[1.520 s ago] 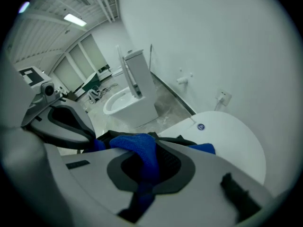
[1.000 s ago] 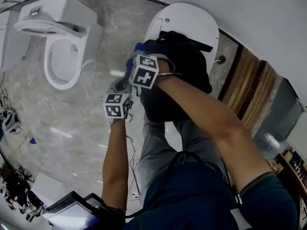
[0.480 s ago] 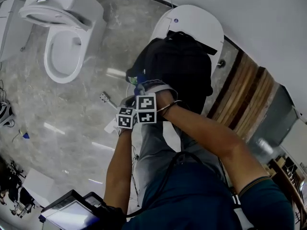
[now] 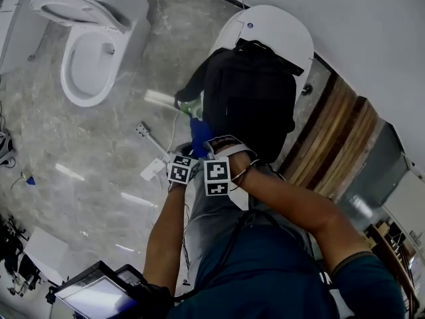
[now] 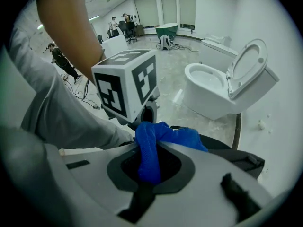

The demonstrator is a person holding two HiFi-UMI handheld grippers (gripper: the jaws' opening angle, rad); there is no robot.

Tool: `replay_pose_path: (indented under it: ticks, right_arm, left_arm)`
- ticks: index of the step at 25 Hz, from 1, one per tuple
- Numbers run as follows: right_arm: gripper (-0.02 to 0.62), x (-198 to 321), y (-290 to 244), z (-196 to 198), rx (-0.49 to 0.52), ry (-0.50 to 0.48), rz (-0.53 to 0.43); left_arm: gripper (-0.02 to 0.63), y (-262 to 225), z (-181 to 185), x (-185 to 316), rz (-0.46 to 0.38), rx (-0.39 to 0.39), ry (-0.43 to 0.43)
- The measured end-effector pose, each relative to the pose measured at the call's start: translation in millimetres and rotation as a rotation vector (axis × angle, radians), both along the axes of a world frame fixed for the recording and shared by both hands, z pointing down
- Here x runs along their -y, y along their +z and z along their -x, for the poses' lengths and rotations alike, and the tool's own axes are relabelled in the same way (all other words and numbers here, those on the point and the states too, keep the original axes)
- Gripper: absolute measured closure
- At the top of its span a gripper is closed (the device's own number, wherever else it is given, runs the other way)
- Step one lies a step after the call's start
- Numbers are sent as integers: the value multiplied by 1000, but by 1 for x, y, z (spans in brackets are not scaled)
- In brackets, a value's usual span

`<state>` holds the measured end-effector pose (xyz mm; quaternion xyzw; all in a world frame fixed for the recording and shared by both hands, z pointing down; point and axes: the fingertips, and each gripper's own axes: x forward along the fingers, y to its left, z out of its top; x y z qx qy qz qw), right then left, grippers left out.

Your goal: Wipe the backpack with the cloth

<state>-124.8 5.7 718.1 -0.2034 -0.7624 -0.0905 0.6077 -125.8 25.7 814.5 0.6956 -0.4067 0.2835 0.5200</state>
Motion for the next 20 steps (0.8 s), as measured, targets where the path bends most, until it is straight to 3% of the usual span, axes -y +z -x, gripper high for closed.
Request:
replay_pose_path:
  ticks: [11,20]
  right_arm:
    - [584,-55,14,-68,-72,132,121]
    - [584,-52,17,-134,-164,416,165]
  left_arm:
    - [591,-17,-19,-31,8,3,91]
    - [591,-66,-42,-50,-53,-3,210]
